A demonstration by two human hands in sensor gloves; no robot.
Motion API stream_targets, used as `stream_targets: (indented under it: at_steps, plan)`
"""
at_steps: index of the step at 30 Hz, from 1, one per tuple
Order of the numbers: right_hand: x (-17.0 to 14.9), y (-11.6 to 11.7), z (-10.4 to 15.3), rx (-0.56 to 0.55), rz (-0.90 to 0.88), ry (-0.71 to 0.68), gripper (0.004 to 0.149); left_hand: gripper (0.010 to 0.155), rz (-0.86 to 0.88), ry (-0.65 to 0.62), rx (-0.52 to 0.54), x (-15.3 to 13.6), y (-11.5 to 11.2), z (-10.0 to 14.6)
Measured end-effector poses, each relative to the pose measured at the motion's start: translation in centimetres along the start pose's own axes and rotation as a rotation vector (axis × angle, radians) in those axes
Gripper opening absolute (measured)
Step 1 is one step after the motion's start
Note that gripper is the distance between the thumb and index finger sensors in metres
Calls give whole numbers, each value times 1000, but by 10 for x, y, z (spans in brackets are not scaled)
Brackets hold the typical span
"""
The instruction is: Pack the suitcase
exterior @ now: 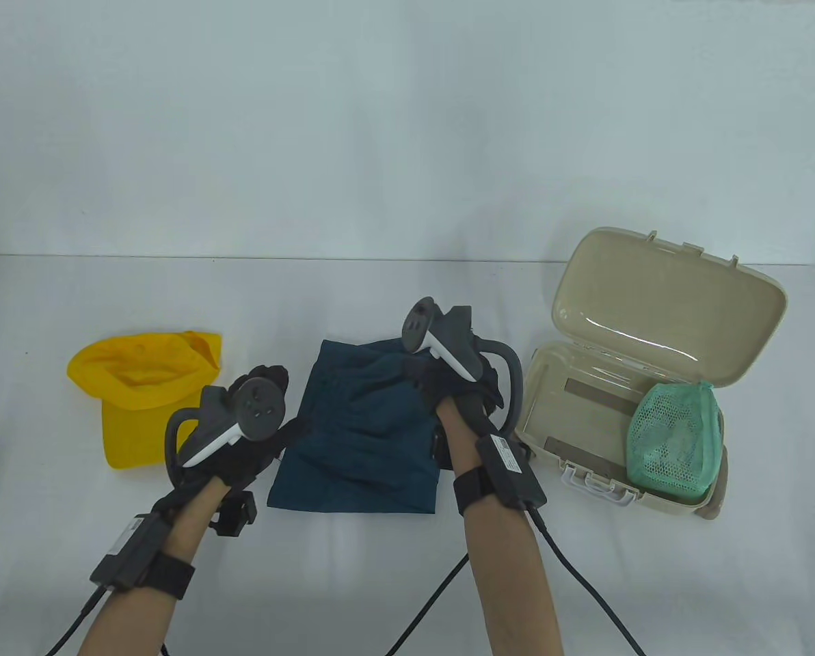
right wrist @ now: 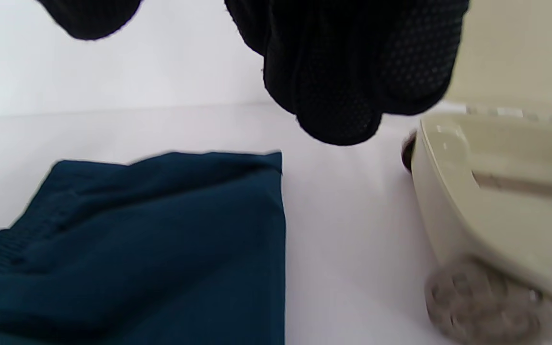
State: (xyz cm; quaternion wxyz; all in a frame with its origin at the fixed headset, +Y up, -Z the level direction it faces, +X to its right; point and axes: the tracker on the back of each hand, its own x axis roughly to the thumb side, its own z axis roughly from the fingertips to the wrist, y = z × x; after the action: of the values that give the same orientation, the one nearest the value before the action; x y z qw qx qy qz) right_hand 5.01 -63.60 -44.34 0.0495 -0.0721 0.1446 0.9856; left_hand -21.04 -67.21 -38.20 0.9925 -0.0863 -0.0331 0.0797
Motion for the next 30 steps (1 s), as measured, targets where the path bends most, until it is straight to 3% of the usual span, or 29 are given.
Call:
stream_targets:
  at_steps: [6,10,14,17,21,24,30]
  plan:
    - [-18,48,-15,123,-34,50,90,94,8,184,-172,12,-34,-47]
    - [-28,76,-22,194,-74,70,93,96,35,269,-304,11,-59,-60]
    - [-33,96,-30,232,-118,96,93,95,70,312,-356,12,-74,-67]
    - [-33,100,-32,189,-118,126,89,91,49,341,-341,20,-80,-71]
    - [-27,108,-35,212,-191,130,82,83,-24,310,-297,36,-83,-72]
    - [-28,111,-37,180,-199,106,74,77,56,319,-283,36,-80,-70]
    - [-49,119,-39,322,-531,89,46,68,351,357,-378,17,-74,-66]
